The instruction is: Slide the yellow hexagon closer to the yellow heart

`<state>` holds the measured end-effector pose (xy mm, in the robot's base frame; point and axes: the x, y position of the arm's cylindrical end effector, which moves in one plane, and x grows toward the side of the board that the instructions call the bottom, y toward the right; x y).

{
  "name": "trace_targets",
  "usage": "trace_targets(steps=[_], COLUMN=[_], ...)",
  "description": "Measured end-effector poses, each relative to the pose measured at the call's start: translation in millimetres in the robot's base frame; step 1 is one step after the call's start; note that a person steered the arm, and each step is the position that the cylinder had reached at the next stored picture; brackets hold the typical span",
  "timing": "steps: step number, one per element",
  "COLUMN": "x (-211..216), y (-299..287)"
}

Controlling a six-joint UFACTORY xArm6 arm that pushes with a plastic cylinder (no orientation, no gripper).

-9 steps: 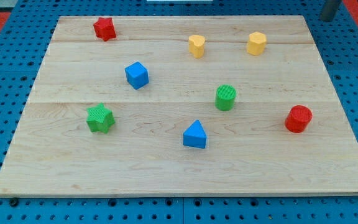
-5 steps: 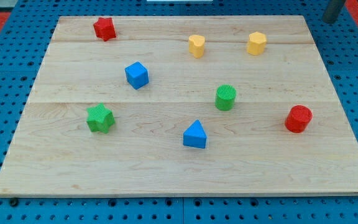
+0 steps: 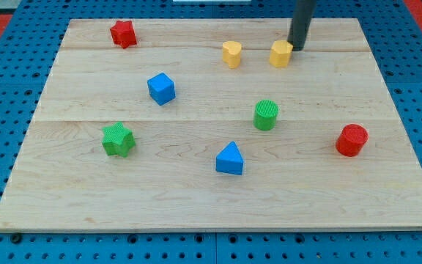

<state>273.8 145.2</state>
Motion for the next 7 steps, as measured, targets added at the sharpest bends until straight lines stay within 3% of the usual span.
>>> trace_targets(steps=[1,2,4,7], x=[19,30,36,-23], y=[32,-8,-28,-24])
